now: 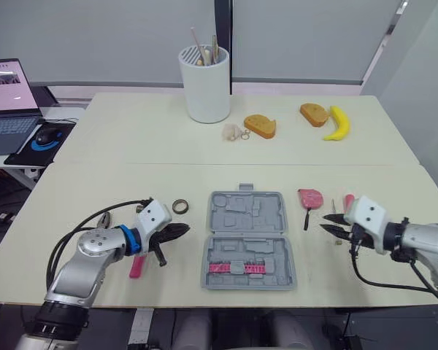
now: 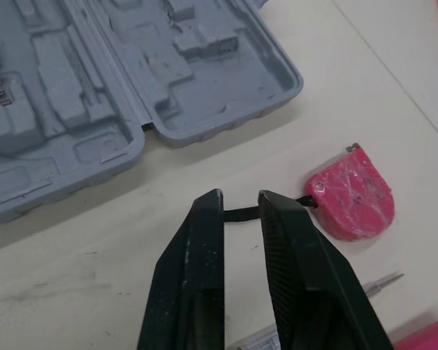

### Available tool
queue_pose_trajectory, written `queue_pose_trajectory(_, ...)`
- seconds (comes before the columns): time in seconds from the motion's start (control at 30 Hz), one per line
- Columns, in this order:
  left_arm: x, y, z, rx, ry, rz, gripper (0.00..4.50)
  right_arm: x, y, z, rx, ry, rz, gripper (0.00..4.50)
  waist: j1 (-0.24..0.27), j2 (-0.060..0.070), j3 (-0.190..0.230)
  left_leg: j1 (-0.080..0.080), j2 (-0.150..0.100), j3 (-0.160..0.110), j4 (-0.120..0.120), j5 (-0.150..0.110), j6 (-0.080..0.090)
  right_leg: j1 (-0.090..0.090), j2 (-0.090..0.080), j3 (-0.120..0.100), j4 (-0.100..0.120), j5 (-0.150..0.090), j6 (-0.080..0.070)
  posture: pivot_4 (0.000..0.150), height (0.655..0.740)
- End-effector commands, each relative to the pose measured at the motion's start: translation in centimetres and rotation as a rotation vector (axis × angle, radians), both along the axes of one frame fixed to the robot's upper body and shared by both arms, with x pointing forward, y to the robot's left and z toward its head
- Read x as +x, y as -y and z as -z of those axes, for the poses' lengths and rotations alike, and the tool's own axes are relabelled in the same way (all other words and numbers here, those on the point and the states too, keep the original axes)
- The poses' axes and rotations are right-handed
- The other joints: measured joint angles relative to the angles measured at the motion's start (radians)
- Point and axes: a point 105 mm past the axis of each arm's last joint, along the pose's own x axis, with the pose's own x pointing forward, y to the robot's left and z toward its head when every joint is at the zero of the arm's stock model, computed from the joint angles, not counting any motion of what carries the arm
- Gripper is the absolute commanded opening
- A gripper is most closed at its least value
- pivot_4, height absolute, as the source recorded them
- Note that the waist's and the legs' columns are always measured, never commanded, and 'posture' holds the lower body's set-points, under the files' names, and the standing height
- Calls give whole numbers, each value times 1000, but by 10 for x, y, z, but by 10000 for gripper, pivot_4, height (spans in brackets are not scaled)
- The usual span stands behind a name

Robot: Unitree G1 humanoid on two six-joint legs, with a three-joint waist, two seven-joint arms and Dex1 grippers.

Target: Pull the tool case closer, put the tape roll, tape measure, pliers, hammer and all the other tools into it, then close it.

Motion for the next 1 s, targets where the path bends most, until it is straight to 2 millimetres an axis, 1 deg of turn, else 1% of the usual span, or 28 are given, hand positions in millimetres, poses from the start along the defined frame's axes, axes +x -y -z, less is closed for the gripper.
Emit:
queue_pose_trajectory(0.03, 8, 9, 3, 14, 32, -1, 0, 9, -8, 6, -19, 27, -3, 416, 0, 0, 0, 0, 0, 0, 0, 0, 0, 0, 0, 0, 0, 0, 0, 1500, 7400)
queue_pose_trajectory(0.13, 12, 17, 12, 0, 0, -2, 0, 14, -16, 21, -46, 5, -8, 416, 0, 0, 0, 0, 0, 0, 0, 0, 0, 0, 0, 0, 0, 0, 1, 1500, 7400)
queue_pose_trajectory(0.27, 14, 26, 16, -13, -29, 20, 0, 20, -26, 37, -66, -16, -17, 416, -2, 0, 0, 0, -1, 0, 0, 0, 0, -1, 0, 1, 0, 0, 1, 1500, 7400)
queue_pose_trajectory(0.4, 15, 30, 19, -21, -53, 38, 0, 23, -34, 45, -54, -36, -26, 416, -2, 0, 0, 0, -1, 0, 0, 0, 0, -1, 1, 1, 1, 0, 1, 1500, 7400)
queue_pose_trajectory(0.5, 16, 38, 23, -19, -68, 72, 0, 24, -42, 52, -45, -55, -36, 416, -2, 0, 0, 0, -1, 0, 0, 0, 0, -1, 0, 1, 1, 1, 1, 1500, 7400)
queue_pose_trajectory(0.77, 14, 52, 24, -29, -90, 134, 0, 21, -54, 58, -30, -95, -68, 416, -3, 0, 0, 0, -1, -1, 0, 0, 0, -1, 1, 1, 1, 1, 1, 1500, 7400)
queue_pose_trajectory(0.87, 9, 63, 22, -48, -87, 171, 0, 15, -61, 59, -13, -123, -91, 416, -2, 0, 0, 0, -1, -1, 1, 0, -1, -1, 0, 1, 1, 1, 1, 1500, 7400)
queue_pose_trajectory(1.0, -2, 63, 22, -38, -103, 207, 0, 3, -67, 61, 9, -166, -120, 416, -3, 0, 0, 0, -1, -1, 0, 0, -1, -1, 0, 1, 1, 1, 1, 1500, 7400)
